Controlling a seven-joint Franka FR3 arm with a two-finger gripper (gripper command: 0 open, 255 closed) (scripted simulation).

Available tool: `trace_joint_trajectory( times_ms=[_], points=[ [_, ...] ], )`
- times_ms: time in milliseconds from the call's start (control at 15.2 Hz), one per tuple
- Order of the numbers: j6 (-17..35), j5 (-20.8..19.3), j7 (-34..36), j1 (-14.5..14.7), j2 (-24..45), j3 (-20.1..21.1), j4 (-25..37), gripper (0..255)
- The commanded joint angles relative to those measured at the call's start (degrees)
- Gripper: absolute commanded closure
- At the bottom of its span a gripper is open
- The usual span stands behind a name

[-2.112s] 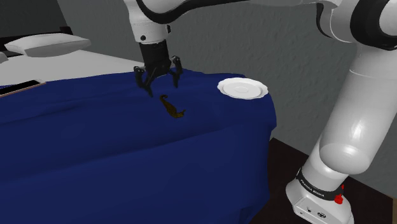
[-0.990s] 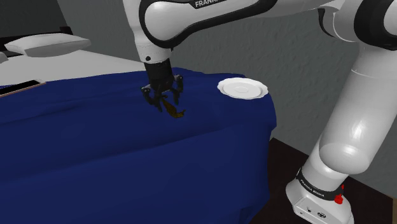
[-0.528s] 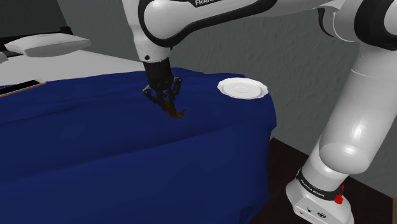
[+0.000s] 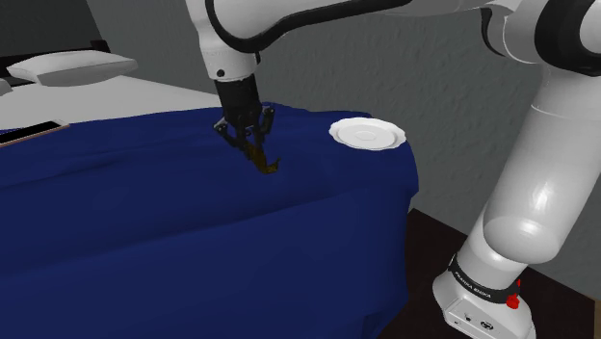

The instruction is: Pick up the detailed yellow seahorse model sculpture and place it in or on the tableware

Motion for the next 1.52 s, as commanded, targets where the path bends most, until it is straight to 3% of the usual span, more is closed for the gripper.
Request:
trace_joint_trajectory(
  times_ms=[0,660,990,1452],
  points=[
    [-1.6,0.0,-0.1,0.0,-0.1,0.0,1.6,255],
    [-9.5,-0.8,0.1,0.7,1.6,0.3,10.8,255],
    [-7.0,4.1,-8.3,-4.0,-9.3,-3.5,-0.7,255],
    [-5.9,7.0,-19.6,-7.3,-21.1,-10.6,-12.4,255]
  ],
)
